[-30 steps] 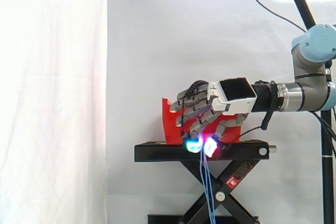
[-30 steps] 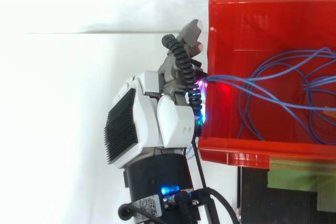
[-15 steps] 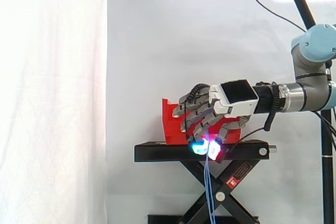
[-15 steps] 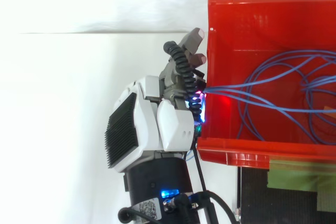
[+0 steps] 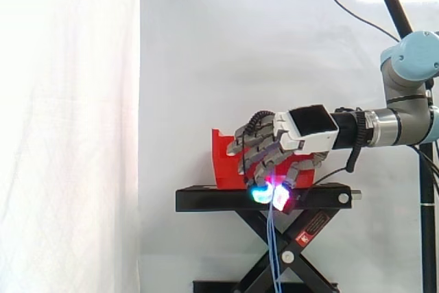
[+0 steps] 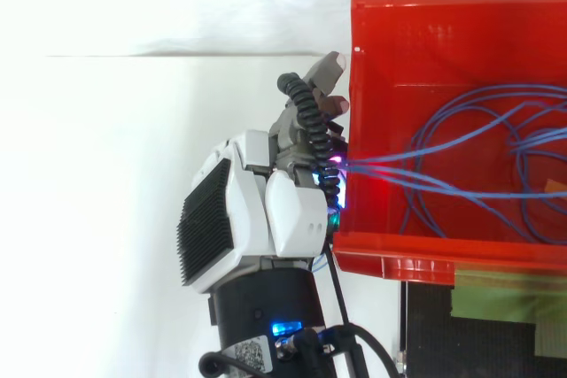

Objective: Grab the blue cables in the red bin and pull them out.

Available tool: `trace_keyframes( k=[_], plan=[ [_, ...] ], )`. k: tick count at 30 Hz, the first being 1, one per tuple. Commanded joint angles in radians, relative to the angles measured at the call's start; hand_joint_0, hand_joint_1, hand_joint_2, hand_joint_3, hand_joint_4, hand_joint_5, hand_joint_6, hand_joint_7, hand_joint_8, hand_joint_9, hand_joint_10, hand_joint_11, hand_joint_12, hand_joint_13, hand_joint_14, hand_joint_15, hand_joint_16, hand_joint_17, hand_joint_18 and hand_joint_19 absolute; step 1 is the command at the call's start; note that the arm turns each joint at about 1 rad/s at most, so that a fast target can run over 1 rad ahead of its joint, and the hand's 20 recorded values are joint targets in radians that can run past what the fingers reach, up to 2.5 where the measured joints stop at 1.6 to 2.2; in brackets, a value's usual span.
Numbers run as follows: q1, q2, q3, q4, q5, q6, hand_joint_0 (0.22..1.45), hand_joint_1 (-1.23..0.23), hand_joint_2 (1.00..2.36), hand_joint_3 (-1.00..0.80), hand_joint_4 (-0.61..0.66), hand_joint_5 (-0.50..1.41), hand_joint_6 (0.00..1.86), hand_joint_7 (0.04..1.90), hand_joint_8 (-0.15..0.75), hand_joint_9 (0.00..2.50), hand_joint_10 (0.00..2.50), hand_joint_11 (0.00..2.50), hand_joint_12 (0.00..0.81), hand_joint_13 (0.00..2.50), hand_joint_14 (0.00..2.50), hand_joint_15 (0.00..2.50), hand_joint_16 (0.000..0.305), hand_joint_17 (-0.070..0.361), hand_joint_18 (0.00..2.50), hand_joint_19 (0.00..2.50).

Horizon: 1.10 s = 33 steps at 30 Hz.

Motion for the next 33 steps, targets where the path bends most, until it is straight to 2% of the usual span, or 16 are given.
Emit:
trace_keyframes(
  k=[1, 3, 9, 12, 13, 14, 23, 28, 32, 33],
  plan=[
    [0.0, 0.0, 0.0, -0.006, 0.0, 0.005, 0.89, -0.78, 1.0, -1.0, -0.02, 0.87, 0.9, 0.72, 0.227, 0.86, 0.02, 0.44, 0.298, 0.6, 0.01, 0.23, 0.035, 0.079, 0.48, 0.28],
    [0.0, 0.0, 0.0, -0.009, 0.0, 0.017, 0.89, -0.78, 1.0, -1.0, -0.02, 0.87, 0.91, 0.72, 0.225, 0.86, 0.02, 0.44, 0.299, 0.59, 0.01, 0.23, 0.035, 0.079, 0.48, 0.27],
    [0.005, 0.002, 0.0, -0.04, 0.005, 0.112, 0.89, -0.78, 1.0, -1.0, -0.02, 0.87, 0.93, 0.7, 0.225, 0.85, 0.02, 0.43, 0.299, 0.6, 0.01, 0.23, 0.035, 0.079, 0.48, 0.28],
    [0.008, 0.002, 0.002, -0.063, 0.005, 0.201, 0.89, -0.78, 1.0, -1.0, -0.02, 0.87, 0.93, 0.7, 0.225, 0.85, 0.02, 0.43, 0.298, 0.6, 0.01, 0.23, 0.035, 0.079, 0.48, 0.28],
    [0.008, 0.002, 0.002, -0.063, 0.005, 0.201, 0.89, -0.78, 1.0, -1.0, -0.03, 0.86, 0.93, 0.7, 0.225, 0.85, 0.02, 0.43, 0.299, 0.6, 0.01, 0.23, 0.035, 0.08, 0.48, 0.28],
    [0.009, 0.003, 0.002, -0.074, 0.005, 0.227, 0.89, -0.78, 1.0, -1.0, -0.02, 0.86, 0.93, 0.7, 0.224, 0.85, 0.02, 0.42, 0.299, 0.6, 0.01, 0.23, 0.035, 0.08, 0.48, 0.28],
    [0.018, 0.003, 0.002, -0.111, 0.005, 0.27, 0.89, -0.78, 1.0, -1.0, -0.03, 0.86, 0.95, 0.69, 0.226, 0.85, 0.02, 0.43, 0.299, 0.59, 0.01, 0.24, 0.036, 0.08, 0.48, 0.28],
    [0.021, 0.003, 0.026, -0.135, 0.006, 0.298, 0.89, -0.78, 1.0, -1.0, -0.03, 0.86, 0.95, 0.68, 0.227, 0.85, 0.01, 0.42, 0.299, 0.59, 0.01, 0.23, 0.036, 0.08, 0.48, 0.29],
    [0.025, 0.003, 0.04, -0.198, 0.011, 0.347, 0.89, -0.78, 1.0, -1.0, -0.02, 0.85, 0.96, 0.68, 0.226, 0.85, 0.02, 0.43, 0.299, 0.59, 0.01, 0.23, 0.036, 0.08, 0.48, 0.28],
    [0.025, 0.003, 0.049, -0.25, 0.014, 0.379, 0.89, -0.78, 1.0, -1.0, -0.02, 0.85, 0.96, 0.68, 0.227, 0.85, 0.01, 0.42, 0.299, 0.59, 0.01, 0.23, 0.035, 0.08, 0.48, 0.28]
  ],
)
